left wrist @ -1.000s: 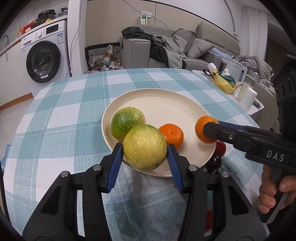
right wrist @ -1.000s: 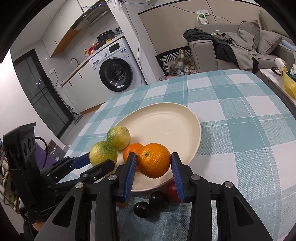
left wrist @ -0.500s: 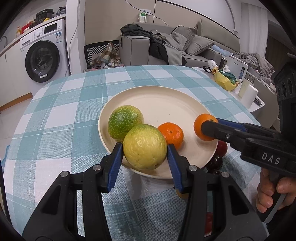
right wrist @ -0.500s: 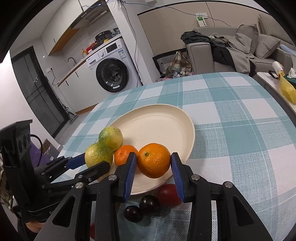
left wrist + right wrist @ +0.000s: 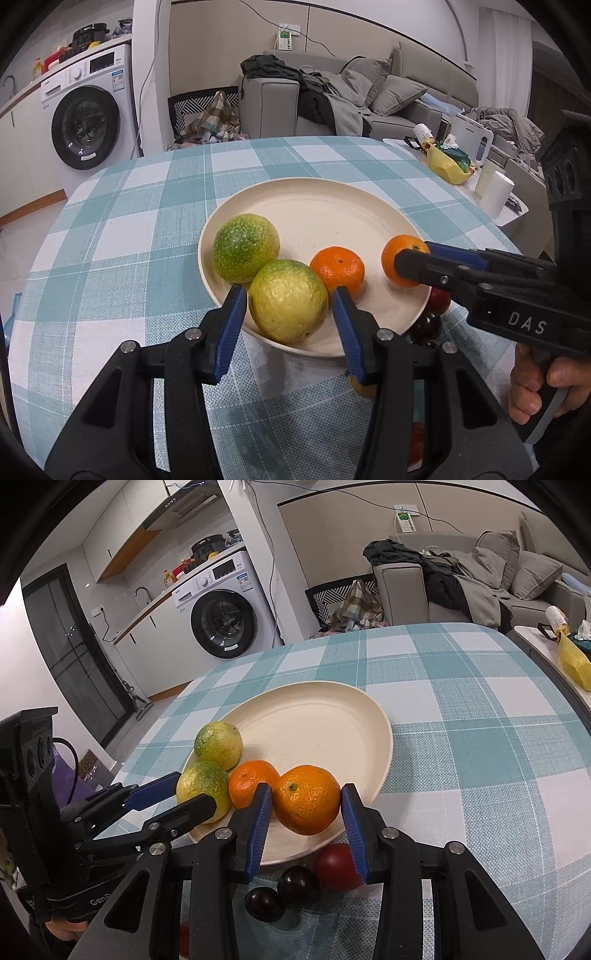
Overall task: Organize fruits
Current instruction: 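Lower both held fruits into the cream plate and open both tools, then move the right tool to the small brown fruit and close around it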
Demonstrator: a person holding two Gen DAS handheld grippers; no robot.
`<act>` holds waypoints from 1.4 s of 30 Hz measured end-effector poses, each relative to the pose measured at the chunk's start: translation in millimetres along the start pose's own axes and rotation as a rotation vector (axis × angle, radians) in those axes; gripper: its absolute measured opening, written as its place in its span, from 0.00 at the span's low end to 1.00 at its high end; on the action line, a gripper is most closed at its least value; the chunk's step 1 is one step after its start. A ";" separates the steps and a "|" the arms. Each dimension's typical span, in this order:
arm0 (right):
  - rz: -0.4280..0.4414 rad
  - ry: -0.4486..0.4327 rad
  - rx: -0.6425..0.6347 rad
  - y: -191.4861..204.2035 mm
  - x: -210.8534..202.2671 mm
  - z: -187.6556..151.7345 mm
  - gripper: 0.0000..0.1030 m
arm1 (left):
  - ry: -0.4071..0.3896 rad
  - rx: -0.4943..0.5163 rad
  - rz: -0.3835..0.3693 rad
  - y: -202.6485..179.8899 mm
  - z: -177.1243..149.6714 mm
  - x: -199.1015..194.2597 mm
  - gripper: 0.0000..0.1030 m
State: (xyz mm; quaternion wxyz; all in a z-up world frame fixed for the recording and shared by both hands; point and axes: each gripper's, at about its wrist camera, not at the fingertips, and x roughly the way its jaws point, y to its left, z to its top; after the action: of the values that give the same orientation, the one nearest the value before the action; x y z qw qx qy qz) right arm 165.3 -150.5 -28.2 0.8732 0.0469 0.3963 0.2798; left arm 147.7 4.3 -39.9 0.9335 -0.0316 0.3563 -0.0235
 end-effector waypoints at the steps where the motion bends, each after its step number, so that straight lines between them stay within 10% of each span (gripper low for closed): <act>1: -0.002 0.001 -0.002 0.3 -0.1 0.0 0.38 | 0.002 0.000 -0.004 0.3 -0.6 -0.7 0.44; 14: -0.050 -0.017 -0.055 4.3 -22.8 2.9 0.53 | -0.060 -0.013 0.001 4.8 -8.7 -48.4 0.80; 18: -0.047 -0.008 -0.059 0.7 -34.2 0.5 0.86 | -0.071 -0.019 0.006 5.0 -14.0 -62.0 0.85; 23: -0.077 0.040 -0.110 1.2 -42.9 -7.4 1.00 | -0.051 -0.024 0.005 4.1 -18.2 -69.9 0.95; 42: -0.093 0.137 -0.216 7.1 -63.2 -30.2 1.00 | -0.002 0.018 -0.005 -13.6 -42.2 -85.5 0.99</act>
State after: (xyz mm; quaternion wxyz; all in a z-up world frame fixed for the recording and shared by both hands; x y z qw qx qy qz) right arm 107.0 -181.9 -4.5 0.8560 -0.0853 0.4244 0.2827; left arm 55.5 -5.3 -13.5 0.9340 -0.0241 0.3552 -0.0289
